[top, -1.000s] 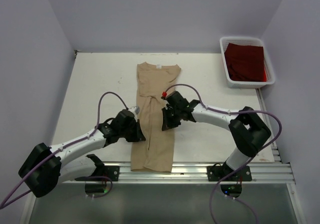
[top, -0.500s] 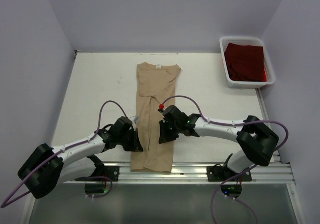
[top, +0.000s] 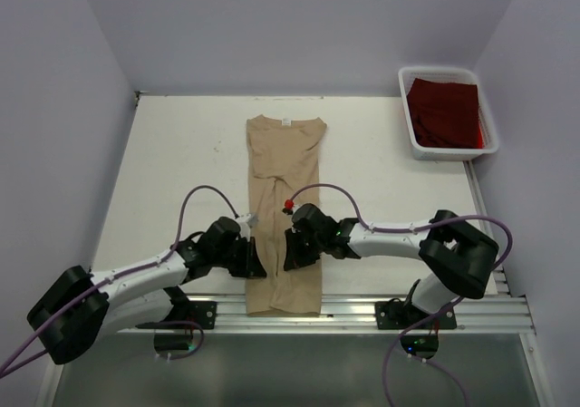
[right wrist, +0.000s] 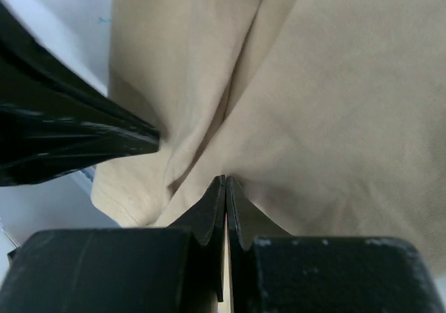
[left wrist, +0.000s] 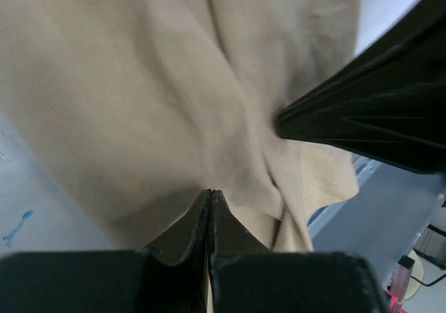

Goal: Fold and stack the t-shirts
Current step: Fold the tshirt

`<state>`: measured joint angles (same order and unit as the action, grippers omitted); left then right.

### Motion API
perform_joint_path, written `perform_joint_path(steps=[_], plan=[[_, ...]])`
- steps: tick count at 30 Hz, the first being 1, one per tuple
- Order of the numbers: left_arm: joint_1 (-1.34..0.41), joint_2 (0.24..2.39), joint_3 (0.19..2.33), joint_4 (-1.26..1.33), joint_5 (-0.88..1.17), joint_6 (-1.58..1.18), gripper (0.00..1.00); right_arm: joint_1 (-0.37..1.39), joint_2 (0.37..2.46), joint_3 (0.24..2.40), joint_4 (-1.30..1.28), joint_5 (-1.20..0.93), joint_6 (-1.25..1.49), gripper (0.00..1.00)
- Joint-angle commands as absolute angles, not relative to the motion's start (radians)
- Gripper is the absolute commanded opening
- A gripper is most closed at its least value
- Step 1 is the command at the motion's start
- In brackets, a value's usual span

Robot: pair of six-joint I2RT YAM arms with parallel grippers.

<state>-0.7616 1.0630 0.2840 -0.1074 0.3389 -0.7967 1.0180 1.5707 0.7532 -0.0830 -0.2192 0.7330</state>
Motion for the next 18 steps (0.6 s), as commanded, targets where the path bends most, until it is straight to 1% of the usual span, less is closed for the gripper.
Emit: perform_joint_path(steps=[1,4,7,8,13,18], plan=[[-0.770,0.936,0.317,-0.158,0.281,-0.781,0.00,1.034,1.572,0.730,-0.015,-0.216,0.749,0.00],[-0.770,0.893,0.344,-0.167,0.267,-0.782,0.00,1.039,1.563,0.718,-0.017,-0.216,0.750,0.00],[-0.770,0.960,0.338,-0.114,0.293,-0.775,0.00,1.040,1.560,0.722,-0.035,-0.209,0.739,0.00],[-0.770,1.013,0.327,-0.091,0.304,-0.775,0.00,1.040,1.563,0.727,-0.043,-0.206,0.736,0.00],[-0.775,1.161,0.284,0.127,0.376,-0.804,0.00,1.040,1.588,0.756,-0.080,-0.196,0.706,0.00],[-0.793,1.258,0.288,0.189,0.388,-0.802,0.00,1.040,1.586,0.768,-0.083,-0.207,0.700,0.00]])
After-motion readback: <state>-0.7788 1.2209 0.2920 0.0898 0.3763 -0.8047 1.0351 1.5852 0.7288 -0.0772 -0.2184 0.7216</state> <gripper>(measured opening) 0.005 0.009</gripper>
